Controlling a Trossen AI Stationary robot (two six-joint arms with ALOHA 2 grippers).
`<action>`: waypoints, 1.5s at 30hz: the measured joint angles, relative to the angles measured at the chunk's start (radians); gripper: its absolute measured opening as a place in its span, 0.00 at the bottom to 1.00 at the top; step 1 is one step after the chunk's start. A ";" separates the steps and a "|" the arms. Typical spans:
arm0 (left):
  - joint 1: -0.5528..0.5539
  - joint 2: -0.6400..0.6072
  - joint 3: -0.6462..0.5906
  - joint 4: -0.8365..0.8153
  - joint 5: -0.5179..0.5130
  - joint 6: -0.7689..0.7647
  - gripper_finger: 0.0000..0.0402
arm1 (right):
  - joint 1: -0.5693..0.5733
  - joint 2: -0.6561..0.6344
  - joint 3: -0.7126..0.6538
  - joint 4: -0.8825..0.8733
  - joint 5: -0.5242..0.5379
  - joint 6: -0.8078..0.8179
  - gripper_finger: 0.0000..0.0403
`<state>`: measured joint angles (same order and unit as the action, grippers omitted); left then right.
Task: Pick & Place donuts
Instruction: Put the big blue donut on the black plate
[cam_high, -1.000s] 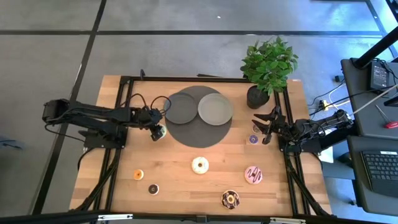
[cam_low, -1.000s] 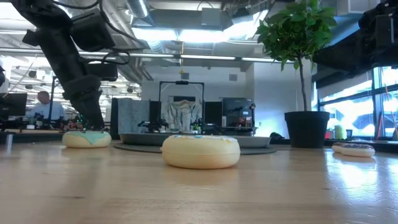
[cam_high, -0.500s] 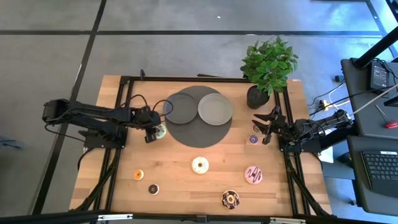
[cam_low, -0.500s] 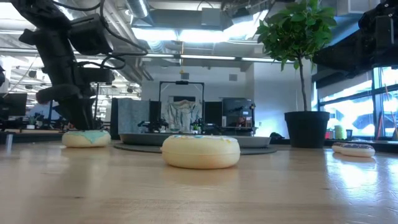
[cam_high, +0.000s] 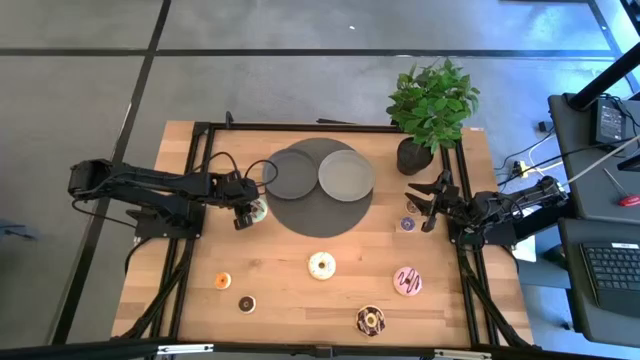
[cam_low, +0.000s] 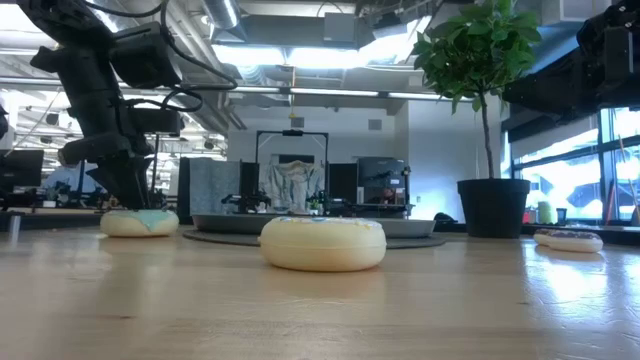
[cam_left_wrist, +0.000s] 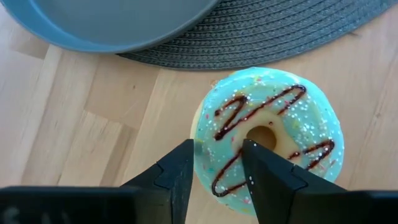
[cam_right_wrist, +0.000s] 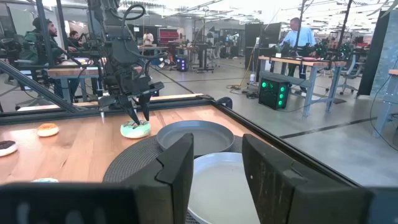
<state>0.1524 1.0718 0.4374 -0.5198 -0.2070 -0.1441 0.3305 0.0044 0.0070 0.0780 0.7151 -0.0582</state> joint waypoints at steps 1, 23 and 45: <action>0.000 0.000 0.000 0.000 0.000 -0.001 0.32 | 0.000 0.000 0.000 0.000 0.000 0.000 0.34; 0.000 0.098 0.000 0.056 0.016 0.050 0.21 | 0.000 0.000 0.000 0.000 0.000 0.000 0.34; 0.014 0.014 0.194 0.017 -0.013 -0.052 0.02 | 0.000 0.000 0.000 0.000 0.000 -0.002 0.34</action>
<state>0.1668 1.0860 0.6318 -0.5024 -0.2200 -0.1960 0.3305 0.0042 0.0068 0.0782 0.7151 -0.0605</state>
